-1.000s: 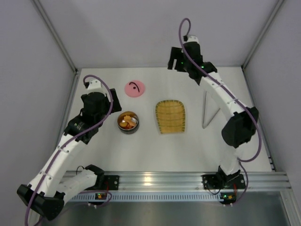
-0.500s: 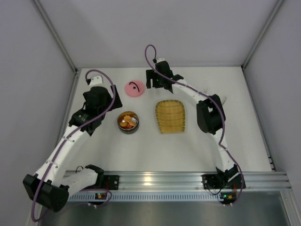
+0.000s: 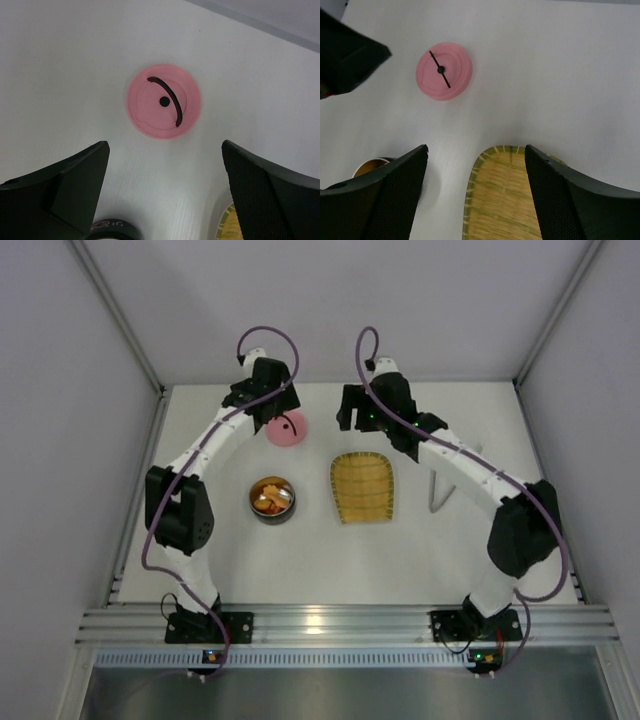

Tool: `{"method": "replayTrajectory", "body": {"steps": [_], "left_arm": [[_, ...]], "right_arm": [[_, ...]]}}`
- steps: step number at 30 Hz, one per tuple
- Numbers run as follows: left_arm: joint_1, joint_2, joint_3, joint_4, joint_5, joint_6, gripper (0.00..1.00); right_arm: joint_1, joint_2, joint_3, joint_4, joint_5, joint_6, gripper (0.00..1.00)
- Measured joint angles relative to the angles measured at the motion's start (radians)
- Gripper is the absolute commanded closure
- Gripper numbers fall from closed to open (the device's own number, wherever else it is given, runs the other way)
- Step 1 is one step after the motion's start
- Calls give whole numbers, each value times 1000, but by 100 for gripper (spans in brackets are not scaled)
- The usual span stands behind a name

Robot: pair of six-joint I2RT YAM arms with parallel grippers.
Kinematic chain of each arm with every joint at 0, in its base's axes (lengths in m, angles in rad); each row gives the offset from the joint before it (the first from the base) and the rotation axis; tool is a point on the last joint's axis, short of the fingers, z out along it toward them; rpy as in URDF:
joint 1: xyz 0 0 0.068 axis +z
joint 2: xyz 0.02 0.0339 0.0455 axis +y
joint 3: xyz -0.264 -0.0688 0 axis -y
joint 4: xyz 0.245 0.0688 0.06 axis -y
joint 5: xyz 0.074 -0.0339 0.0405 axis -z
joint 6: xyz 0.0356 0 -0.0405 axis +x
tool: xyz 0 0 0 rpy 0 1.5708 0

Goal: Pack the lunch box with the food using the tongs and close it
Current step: Pick up the box lid from the center of the board.

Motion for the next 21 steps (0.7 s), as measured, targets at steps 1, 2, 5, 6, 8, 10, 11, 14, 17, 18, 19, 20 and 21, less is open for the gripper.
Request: {"method": "replayTrajectory", "body": {"steps": [1,2,5,6,8,10,11,14,17,18,19,20,21], "left_arm": [[0,43,23,-1,-6,-6,1],[0,94,56,-7,-11,-13,1],[0,248,191,-24,-20,-33,2],[0,288,207,-22,-20,-37,2],[0,348,245,-23,-23,-47,2],[0,395,292,-30,-28,-59,3],[0,416,316,-29,-31,-66,4],[0,462,376,-28,-38,-93,8],[0,481,394,-30,-43,-120,13],[0,487,397,-32,-46,-128,14],[0,492,401,-33,-49,-136,15],[0,496,402,-35,-52,-145,16],[0,502,402,-41,-56,-151,19]], "right_arm": [[0,-52,-35,4,2,6,23],[0,-104,-67,3,6,10,23],[0,-233,-153,19,11,21,23],[0,-278,-191,23,12,23,23],[0,-346,-258,24,13,25,23],[0,-400,-312,23,14,28,23],[0,-420,-331,19,14,29,23],[0,-478,-385,14,17,29,22],[0,-523,-415,2,22,27,22],[0,-532,-418,1,23,26,22],[0,-540,-420,0,26,22,22],[0,-546,-420,0,27,20,22],[0,-550,-420,0,29,19,22]]}}
